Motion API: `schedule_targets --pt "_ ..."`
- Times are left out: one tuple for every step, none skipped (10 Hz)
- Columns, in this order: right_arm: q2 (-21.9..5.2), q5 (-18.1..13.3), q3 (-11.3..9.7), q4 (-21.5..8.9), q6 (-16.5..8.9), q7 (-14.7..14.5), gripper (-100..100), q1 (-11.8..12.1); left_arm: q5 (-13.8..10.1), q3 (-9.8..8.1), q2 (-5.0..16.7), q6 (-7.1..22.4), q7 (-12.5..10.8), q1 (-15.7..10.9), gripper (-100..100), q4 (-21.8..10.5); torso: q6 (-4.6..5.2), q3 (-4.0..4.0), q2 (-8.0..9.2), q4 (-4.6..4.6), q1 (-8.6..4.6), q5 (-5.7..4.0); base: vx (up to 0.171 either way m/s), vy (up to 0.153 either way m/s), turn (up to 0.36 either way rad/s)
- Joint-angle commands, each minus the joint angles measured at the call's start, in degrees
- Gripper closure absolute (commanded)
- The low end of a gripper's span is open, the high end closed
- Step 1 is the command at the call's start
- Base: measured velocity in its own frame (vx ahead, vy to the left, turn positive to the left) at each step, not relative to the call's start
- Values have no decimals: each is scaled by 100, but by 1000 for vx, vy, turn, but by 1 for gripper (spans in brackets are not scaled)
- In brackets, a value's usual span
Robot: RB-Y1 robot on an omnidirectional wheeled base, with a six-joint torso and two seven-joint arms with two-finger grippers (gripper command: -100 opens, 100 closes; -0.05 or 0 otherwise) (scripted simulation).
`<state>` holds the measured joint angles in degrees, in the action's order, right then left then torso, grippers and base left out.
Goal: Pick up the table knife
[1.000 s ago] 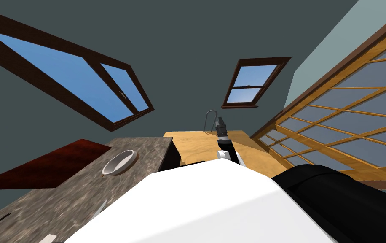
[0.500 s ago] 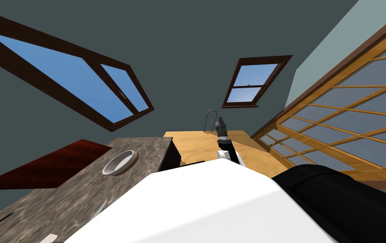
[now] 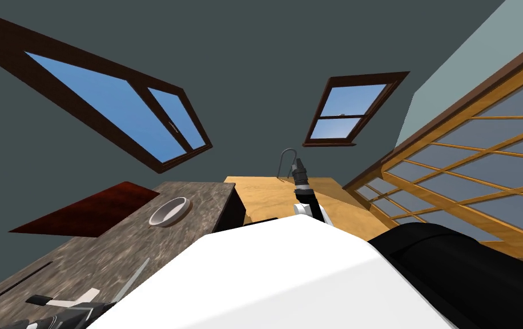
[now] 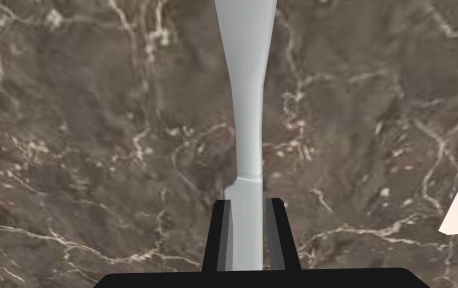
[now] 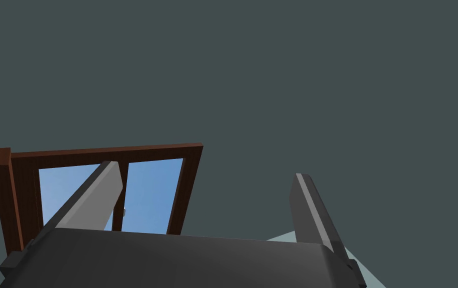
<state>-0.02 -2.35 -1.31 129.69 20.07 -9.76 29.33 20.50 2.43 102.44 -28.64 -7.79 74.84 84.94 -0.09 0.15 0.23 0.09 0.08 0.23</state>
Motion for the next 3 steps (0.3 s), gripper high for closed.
schedule_targets --pt "0 0 0 0 0 0 0 0 42 95 51 -103 -70 -178 100 -99 0 0 0 0 0 0 -29 -23 31" --pt "0 0 0 0 0 0 0 0 19 56 47 -63 -44 -119 100 -61 1 -3 -6 -1 1 1 -7 -10 -2" --pt "0 0 0 0 0 0 0 0 25 69 50 -79 -57 -139 0 -71 0 -6 -11 -3 5 2 0 0 0"
